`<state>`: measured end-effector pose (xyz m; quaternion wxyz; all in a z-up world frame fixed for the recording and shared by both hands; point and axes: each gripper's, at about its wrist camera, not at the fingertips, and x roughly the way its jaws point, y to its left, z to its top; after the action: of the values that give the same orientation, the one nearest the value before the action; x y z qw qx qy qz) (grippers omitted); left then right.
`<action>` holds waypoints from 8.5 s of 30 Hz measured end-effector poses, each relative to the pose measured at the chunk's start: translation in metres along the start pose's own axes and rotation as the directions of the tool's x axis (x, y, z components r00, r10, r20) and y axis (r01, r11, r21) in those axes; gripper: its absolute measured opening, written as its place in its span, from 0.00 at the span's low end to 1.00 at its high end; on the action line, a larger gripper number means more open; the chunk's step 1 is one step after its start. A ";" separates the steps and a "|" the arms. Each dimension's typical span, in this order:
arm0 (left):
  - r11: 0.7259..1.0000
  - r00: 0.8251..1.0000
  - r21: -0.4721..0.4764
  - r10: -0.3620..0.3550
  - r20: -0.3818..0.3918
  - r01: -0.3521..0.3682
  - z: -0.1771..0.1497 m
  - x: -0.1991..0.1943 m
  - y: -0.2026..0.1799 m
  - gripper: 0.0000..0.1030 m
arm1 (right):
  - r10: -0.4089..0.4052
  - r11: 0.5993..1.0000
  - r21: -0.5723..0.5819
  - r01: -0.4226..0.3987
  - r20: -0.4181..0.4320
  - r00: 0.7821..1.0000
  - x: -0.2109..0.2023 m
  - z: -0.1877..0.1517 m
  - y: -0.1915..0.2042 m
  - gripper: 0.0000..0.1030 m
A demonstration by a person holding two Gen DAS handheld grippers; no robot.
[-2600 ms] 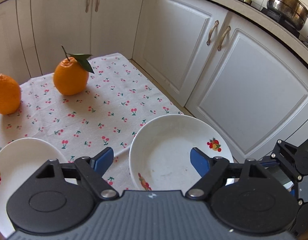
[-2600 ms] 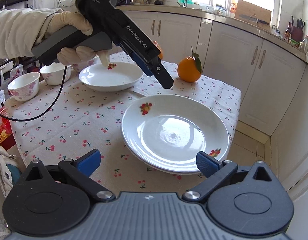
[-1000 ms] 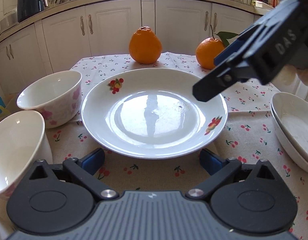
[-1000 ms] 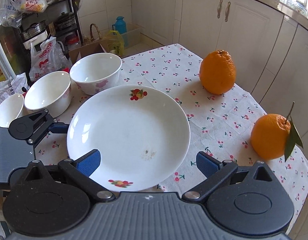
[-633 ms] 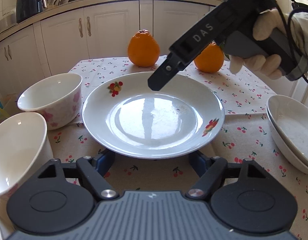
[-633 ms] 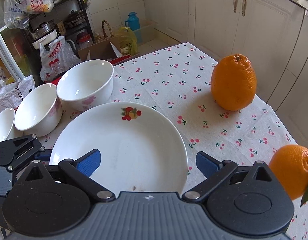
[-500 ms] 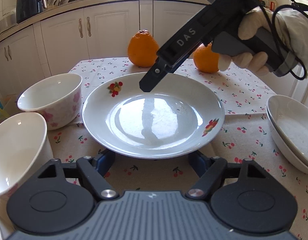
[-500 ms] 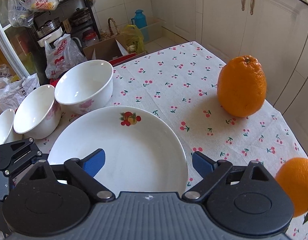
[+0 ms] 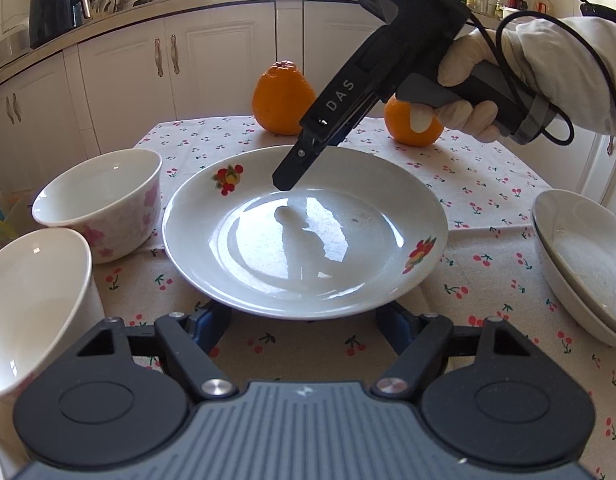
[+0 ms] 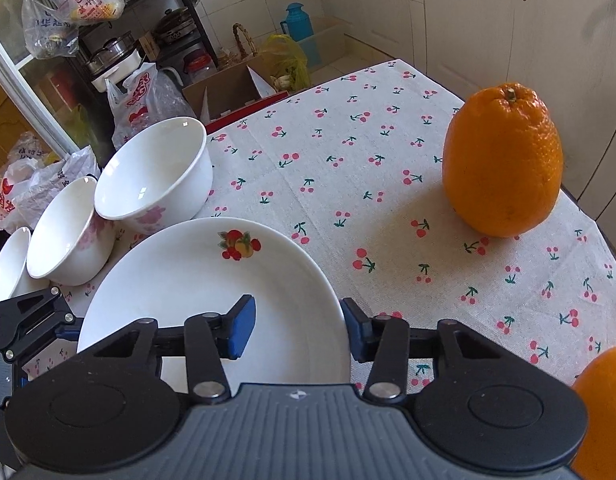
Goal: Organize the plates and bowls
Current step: 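Reach the right gripper to the rim of the fruit-print white plate, then close the right gripper on the plate rim, then lift the plate with the right gripper and carry it over the plate stack, then lower the held plate onto the plate stack with the right gripper, then open the right gripper and withdraw it from the stack, then grasp the rim of a white bowl with the left gripper, then lift and carry the white bowl with the left gripper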
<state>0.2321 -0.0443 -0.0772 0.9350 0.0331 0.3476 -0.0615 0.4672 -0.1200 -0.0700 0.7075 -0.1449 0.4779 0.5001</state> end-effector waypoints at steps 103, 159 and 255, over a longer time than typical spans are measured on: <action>0.816 0.927 0.442 -0.352 -0.132 0.373 0.001 -0.054 -0.142 0.66 | -0.271 0.894 0.414 0.170 0.198 0.942 -0.186 -0.257 0.047 0.60; 0.782 0.886 0.429 -0.447 -0.119 0.452 0.001 -0.064 -0.127 0.85 | -0.411 0.856 0.421 0.299 0.203 0.889 -0.197 -0.257 0.086 0.96; 0.966 0.951 0.019 -0.249 -0.183 0.257 -0.031 -0.117 0.190 0.43 | -0.180 0.954 -0.189 0.233 0.262 0.948 0.027 -0.083 0.362 0.78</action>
<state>0.1504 0.1578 -0.0200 0.8835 0.0134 0.4302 -0.1848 0.1179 0.0041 -0.0350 0.7891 -0.2089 0.3124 0.4859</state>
